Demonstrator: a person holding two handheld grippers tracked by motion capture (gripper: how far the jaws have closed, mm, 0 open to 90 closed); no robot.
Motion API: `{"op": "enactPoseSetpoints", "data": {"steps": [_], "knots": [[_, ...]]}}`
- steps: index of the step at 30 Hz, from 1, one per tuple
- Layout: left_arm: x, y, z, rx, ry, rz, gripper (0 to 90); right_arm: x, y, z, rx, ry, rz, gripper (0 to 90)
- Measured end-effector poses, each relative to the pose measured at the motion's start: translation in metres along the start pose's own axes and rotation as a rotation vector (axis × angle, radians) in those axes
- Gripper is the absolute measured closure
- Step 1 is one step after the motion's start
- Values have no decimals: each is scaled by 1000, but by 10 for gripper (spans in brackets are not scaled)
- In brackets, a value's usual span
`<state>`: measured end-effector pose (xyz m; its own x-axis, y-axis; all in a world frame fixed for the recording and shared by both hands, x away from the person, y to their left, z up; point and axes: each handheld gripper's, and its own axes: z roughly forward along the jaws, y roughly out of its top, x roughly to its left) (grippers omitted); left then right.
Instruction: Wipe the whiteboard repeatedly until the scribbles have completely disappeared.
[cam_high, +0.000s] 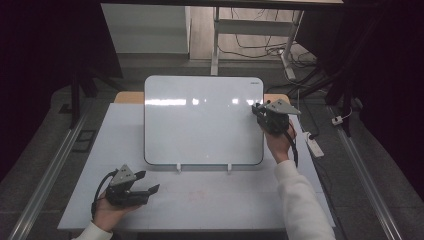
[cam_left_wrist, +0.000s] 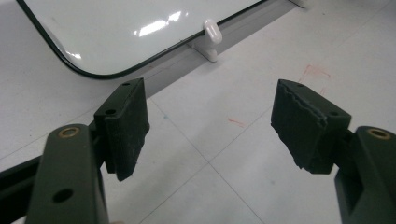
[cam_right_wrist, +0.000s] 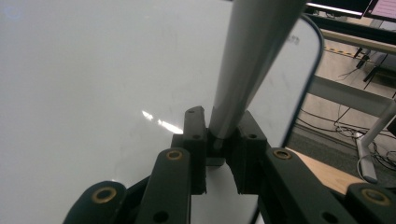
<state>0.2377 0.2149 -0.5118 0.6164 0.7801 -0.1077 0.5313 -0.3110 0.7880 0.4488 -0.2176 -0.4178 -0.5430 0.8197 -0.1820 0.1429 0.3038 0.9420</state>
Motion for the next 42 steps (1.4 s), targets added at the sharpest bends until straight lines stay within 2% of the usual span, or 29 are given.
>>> {"op": "enactPoseSetpoints", "data": {"steps": [2, 5, 6, 7, 8, 9, 11, 12, 14, 16, 19, 20, 21, 24, 27, 31, 37, 42], "knots": [[1, 0, 0, 0, 0, -2, 279, 9, 1, 5, -5, 33, 1, 779], [1, 0, 0, -1, -1, -1, 279, 30, -4, 10, 19, 158, -42, 779], [1, 0, -1, -1, -1, -1, 279, 36, -6, 10, 31, 171, -75, 779], [1, 0, -1, -1, -1, 0, 280, 40, -6, 9, 38, 162, -107, 779], [0, 0, -1, -1, -1, 1, 280, 40, -5, 8, 39, 158, -113, 779], [0, 0, -1, -3, -1, 1, 279, 36, -5, 8, 40, 159, -94, 779], [-1, 0, -1, -4, 0, 1, 280, 30, -3, 7, 36, 97, -77, 779], [-1, 0, -2, -5, 0, 0, 280, 23, -2, 6, 26, 78, -45, 779], [0, 0, -2, -6, 0, -1, 280, 17, -2, 4, 17, 63, -13, 779], [0, 0, -2, -6, 0, -2, 280, 20, -4, 2, 26, 67, -20, 779], [1, 0, -2, -6, 0, -3, 280, 30, -15, -3, 60, 143, -23, 779], [1, 0, -2, -7, 0, -3, 280, 33, -19, -5, 78, 168, -47, 779], [1, 0, -1, -7, 0, -3, 280, 36, -21, -8, 97, 180, -69, 779], [1, 0, -1, -7, 1, -2, 280, 38, -24, -18, 139, 201, -66, 779], [1, 0, -2, -16, 2, -6, 280, 43, -23, -36, 93, 235, -32, 779], [3, 0, -2, -22, 1, -15, 281, 56, -24, -58, 73, 279, -4, 779], [2, 1, -4, -34, 9, -16, 281, 82, -41, -77, 88, 354, 31, 778], [1, 3, -4, -52, 16, -12, 284, 102, -52, -79, 119, 418, 49, 778]]}}
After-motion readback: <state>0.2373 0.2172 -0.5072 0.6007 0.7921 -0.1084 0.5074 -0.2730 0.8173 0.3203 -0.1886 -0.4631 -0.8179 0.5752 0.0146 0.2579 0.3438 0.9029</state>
